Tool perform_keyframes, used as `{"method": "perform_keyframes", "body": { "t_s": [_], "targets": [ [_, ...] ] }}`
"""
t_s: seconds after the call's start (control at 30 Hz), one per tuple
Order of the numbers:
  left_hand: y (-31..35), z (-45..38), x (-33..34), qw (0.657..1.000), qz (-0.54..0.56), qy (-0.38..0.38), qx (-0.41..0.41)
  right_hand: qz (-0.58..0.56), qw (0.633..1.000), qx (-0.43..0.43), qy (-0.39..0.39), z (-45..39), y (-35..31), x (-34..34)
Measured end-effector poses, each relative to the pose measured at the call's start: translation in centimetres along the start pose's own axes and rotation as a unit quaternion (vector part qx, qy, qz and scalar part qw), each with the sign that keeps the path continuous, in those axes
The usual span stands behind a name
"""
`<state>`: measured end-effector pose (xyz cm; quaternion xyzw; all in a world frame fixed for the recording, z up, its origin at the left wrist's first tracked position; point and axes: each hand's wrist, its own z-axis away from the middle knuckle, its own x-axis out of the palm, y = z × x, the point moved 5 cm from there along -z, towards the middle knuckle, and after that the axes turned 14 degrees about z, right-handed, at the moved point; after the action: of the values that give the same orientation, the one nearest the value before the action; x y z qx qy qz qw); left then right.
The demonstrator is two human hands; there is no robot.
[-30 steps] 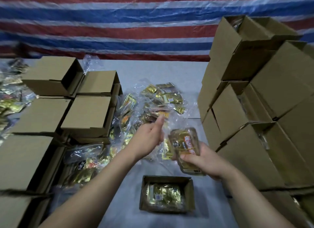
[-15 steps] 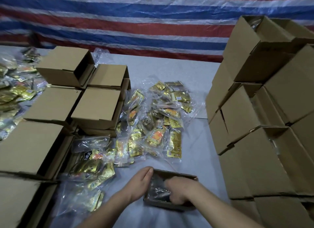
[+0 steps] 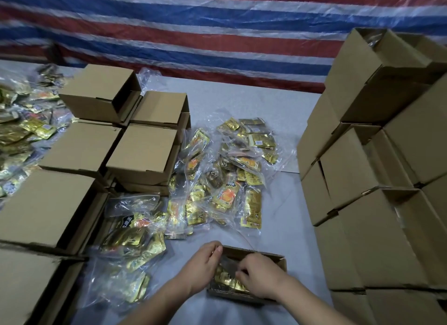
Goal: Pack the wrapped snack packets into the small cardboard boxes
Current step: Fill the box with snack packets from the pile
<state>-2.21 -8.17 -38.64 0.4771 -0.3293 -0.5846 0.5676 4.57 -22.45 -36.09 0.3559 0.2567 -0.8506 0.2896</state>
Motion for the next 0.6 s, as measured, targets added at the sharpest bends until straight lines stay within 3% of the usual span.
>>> {"method": "perform_keyframes", "body": {
  "t_s": [0.2, 0.3, 0.47, 0.6],
  "targets": [
    [-0.1, 0.3, 0.2, 1.0, -0.018, -0.005, -0.003, -0.057, 0.977, 0.082, -0.19, -1.2, -0.4, 4.3],
    [-0.3, 0.5, 0.2, 1.0, -0.025, -0.005, -0.006, -0.066, 0.973, 0.076, -0.207, -0.9, -0.6, 5.2],
    [-0.1, -0.1, 0.1, 0.999, -0.01, 0.012, -0.042, -0.079, 0.993, 0.061, -0.06, 0.4, 0.4, 1.9],
    [0.5, -0.9, 0.0, 0.996, 0.02, 0.022, -0.085, -0.03, 0.979, 0.056, 0.195, 2.2, 1.9, -3.9]
  ]
}}
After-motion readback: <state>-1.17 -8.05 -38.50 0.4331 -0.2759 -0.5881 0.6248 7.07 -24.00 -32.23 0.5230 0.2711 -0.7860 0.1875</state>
